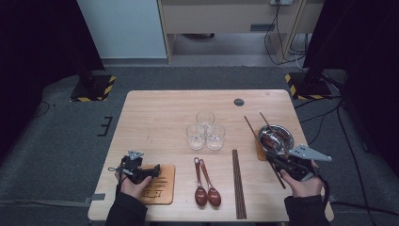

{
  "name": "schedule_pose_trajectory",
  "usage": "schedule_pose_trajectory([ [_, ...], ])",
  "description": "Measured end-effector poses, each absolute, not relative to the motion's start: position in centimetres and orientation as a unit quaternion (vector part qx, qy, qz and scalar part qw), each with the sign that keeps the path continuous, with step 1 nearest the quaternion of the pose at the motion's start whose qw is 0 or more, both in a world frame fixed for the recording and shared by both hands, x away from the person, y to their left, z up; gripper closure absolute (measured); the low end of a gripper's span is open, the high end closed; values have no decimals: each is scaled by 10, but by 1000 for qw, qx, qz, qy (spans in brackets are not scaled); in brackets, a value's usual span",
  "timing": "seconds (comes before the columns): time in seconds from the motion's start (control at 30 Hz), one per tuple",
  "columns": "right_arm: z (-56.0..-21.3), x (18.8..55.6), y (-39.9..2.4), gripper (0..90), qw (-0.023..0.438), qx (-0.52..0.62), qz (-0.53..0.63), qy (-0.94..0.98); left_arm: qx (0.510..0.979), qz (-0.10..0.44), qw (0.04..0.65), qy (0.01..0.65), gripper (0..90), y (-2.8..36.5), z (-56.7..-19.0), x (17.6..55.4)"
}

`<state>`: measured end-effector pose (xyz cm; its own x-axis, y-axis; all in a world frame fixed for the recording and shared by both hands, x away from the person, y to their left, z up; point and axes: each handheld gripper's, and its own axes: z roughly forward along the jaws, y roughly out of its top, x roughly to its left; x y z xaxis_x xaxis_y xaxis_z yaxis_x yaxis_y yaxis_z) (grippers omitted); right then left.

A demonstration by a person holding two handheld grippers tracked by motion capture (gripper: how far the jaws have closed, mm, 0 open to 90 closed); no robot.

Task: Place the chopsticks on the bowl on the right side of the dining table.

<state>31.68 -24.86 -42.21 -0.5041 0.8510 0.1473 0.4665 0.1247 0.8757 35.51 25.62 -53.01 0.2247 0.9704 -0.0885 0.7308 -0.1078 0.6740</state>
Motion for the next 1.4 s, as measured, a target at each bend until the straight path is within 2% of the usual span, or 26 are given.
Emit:
schedule_pose_trajectory([
  [0.6,-409,328,-265,853,216,464,487,708,719,193,310,592,12,256,-530,355],
  [1.4,-415,360,-306,853,239,495,477,685,719,193,309,592,12,256,-530,355],
])
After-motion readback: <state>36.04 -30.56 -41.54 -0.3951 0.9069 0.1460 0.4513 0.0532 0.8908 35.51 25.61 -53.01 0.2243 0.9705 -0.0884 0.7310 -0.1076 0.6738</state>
